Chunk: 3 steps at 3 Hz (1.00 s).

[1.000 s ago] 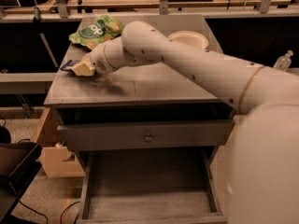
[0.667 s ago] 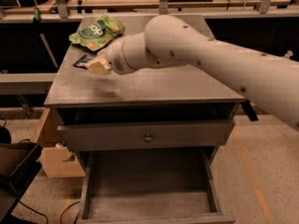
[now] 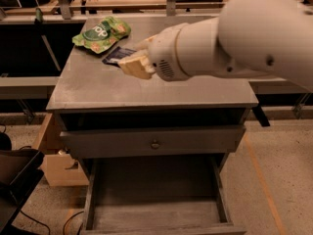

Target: Place rxbar blueberry into middle drawer

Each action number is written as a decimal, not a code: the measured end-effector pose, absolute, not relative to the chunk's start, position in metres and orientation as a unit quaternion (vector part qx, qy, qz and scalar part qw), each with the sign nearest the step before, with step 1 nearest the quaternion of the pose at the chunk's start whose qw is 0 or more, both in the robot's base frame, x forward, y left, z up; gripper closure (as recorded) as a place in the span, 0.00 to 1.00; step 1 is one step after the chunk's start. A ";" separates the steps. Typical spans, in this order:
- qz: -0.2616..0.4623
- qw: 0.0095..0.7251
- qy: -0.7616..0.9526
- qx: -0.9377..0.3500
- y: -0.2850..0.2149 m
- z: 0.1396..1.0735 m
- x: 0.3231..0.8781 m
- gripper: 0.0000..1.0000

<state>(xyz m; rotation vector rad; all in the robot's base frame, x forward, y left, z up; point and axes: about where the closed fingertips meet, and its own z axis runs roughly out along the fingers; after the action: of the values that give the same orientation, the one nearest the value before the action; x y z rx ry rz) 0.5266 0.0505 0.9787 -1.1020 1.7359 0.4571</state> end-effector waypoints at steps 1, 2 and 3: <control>0.192 0.487 0.737 -0.429 0.011 0.952 0.484 1.00; 0.204 0.461 0.776 -0.380 -0.037 0.900 0.467 1.00; 0.213 0.410 0.810 -0.360 -0.069 0.834 0.447 1.00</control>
Offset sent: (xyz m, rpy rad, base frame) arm -0.0769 -0.1581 -0.1597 0.0708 0.3158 -0.2548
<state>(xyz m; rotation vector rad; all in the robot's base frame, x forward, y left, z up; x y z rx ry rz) 0.4472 -0.0687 0.8345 -0.9069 2.0406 0.5354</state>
